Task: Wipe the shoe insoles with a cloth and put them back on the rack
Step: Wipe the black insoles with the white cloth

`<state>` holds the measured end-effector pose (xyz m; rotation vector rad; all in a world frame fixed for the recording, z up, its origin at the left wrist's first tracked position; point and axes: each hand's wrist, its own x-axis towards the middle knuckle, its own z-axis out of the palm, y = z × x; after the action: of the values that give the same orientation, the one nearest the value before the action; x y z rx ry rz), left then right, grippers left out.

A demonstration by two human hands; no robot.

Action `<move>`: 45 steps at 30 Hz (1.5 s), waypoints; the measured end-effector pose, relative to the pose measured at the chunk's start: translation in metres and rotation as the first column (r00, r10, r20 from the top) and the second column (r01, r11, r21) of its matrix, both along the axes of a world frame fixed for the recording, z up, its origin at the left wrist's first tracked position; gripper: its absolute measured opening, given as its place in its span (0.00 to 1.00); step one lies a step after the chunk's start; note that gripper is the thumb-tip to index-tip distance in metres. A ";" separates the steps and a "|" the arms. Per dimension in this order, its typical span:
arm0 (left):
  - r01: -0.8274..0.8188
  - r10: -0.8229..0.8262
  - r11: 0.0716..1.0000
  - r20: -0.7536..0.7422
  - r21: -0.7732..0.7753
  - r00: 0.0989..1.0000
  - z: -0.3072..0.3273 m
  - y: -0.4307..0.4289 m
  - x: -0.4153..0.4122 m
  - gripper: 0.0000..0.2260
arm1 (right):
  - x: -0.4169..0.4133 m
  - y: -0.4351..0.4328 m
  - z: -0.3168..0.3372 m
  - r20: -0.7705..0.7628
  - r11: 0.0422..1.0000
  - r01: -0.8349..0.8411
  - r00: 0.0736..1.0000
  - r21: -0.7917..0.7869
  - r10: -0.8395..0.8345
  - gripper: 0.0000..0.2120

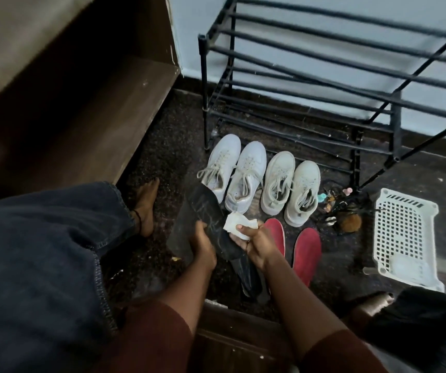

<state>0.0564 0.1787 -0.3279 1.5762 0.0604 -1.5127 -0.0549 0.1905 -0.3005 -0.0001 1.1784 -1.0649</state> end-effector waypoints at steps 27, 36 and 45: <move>0.240 -0.466 0.874 -0.585 -0.423 0.664 0.123 0.000 -0.031 0.35 | 0.005 0.041 0.149 -0.975 0.586 -0.810 -0.151 0.028 -0.162 0.17; 0.245 -0.562 0.817 -0.623 -0.523 0.544 0.112 0.000 -0.028 0.36 | -0.025 0.048 0.157 -0.986 0.513 -0.852 0.026 -0.109 -0.166 0.20; 0.256 -0.517 0.853 -0.664 -0.456 0.541 0.107 -0.002 -0.026 0.30 | 0.005 0.042 0.148 -0.982 0.541 -0.829 -0.187 0.140 -0.033 0.19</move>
<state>0.0302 0.1763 -0.2213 0.5898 -0.0557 -2.3565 -0.0503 0.2329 -0.1521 -2.0633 1.7311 -0.5032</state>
